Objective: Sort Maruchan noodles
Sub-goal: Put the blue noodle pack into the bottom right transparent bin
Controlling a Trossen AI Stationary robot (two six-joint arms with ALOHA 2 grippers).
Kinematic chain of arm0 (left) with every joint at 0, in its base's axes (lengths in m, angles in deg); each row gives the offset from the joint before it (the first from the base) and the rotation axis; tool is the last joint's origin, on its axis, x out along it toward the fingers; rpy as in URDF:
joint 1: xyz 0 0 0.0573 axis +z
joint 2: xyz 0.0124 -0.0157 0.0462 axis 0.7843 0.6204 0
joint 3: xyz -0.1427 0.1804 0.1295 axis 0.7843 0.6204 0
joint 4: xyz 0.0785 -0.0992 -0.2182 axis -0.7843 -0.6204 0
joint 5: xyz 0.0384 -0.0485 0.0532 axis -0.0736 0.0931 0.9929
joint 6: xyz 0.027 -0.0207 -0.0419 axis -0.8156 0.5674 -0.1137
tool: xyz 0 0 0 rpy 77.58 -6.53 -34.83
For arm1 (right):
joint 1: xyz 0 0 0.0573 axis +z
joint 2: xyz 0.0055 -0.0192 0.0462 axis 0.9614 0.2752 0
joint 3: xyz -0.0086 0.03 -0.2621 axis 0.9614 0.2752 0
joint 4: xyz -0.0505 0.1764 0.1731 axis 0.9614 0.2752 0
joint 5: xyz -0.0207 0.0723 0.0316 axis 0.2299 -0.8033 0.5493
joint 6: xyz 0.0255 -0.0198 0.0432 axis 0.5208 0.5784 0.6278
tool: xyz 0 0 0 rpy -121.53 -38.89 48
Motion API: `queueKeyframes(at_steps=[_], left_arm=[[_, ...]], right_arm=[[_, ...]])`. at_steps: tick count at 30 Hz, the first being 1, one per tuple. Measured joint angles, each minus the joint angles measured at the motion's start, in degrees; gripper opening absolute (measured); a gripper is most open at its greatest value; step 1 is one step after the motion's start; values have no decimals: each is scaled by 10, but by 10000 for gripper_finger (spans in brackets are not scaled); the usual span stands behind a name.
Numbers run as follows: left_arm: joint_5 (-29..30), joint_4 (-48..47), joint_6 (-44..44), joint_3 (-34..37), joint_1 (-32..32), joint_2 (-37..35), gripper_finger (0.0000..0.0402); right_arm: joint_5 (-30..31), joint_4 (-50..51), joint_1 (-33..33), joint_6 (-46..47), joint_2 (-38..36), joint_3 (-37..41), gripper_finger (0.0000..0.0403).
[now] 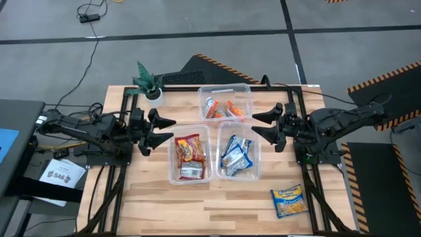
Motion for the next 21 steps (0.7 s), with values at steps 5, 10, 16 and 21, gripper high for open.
queueKeyframes(at_steps=[5,10,16,21], left_arm=[[0,0,0,0,0,0,281],[0,0,0,0,0,0,281],[0,1,0,0,0,0,281],[1,1,1,0,0,0,281]], right_arm=[[0,13,2,0,0,0,302],[0,14,2,0,0,0,302],[0,14,2,-1,0,0,302],[0,14,2,-1,0,0,302]])
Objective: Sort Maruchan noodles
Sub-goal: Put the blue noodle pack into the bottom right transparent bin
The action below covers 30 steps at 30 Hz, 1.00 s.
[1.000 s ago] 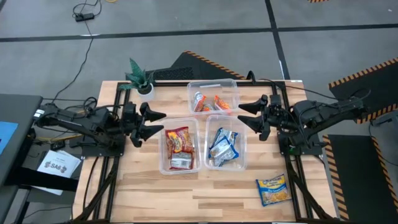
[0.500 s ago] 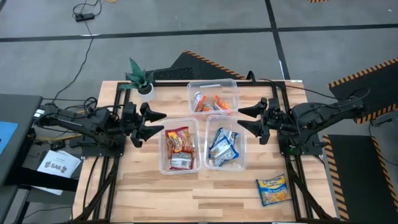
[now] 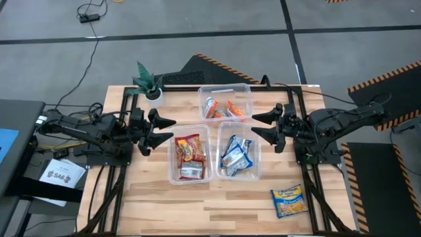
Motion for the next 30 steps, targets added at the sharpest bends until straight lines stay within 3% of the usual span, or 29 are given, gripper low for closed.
queueKeyframes(at_steps=[5,9,15,22,30], left_arm=[[0,0,10,0,0,0,281],[0,0,10,0,0,0,281],[0,0,11,0,0,0,281],[0,0,11,0,0,0,281],[10,0,11,0,0,0,281]], right_arm=[[0,0,0,3,0,0,302],[-15,30,0,80,0,-3,302],[-169,301,10,297,7,-65,302],[-246,501,143,539,49,-40,302],[-320,523,273,708,162,21,302]])
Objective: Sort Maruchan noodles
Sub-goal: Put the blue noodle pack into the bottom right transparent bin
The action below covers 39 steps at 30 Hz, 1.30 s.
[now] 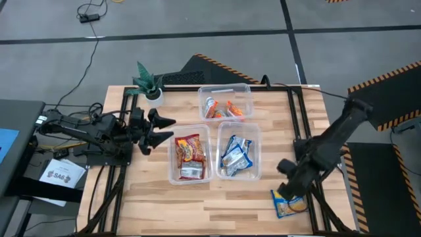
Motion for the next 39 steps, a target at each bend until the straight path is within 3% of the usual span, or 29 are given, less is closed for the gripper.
queueKeyframes(at_steps=[6,20,24,30,36,39], left_arm=[[11,0,0,0,0,0,281],[20,0,0,0,0,0,281],[20,0,0,0,0,0,281],[20,1,0,0,0,0,281],[20,1,-2,0,0,0,281],[20,1,-2,0,0,0,281]], right_arm=[[-48,0,14,79,103,26,302],[-89,-51,12,75,261,25,295],[-114,-54,12,49,289,23,236],[-118,-45,13,8,283,26,28],[-95,-35,9,-42,194,25,7],[-90,-92,9,-116,127,21,6]])
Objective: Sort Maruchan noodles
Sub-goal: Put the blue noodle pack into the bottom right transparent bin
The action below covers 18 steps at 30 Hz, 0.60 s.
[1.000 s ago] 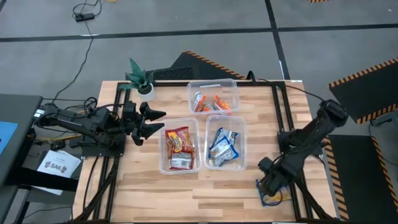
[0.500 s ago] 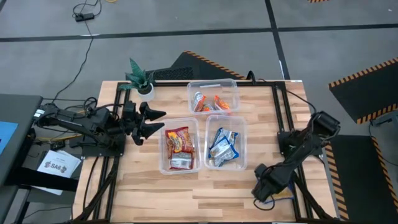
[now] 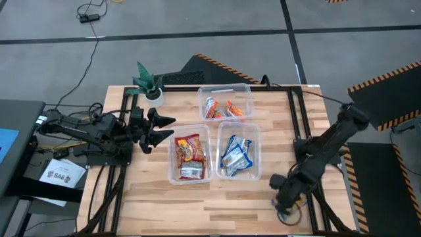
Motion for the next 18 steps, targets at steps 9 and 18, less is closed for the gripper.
queueKeyframes(at_steps=[9,18], left_arm=[[0,0,0,0,0,0,281],[0,0,1,0,0,0,281]], right_arm=[[8,-373,-40,-98,-117,-2,6],[147,-595,-213,-396,-127,-5,5]])
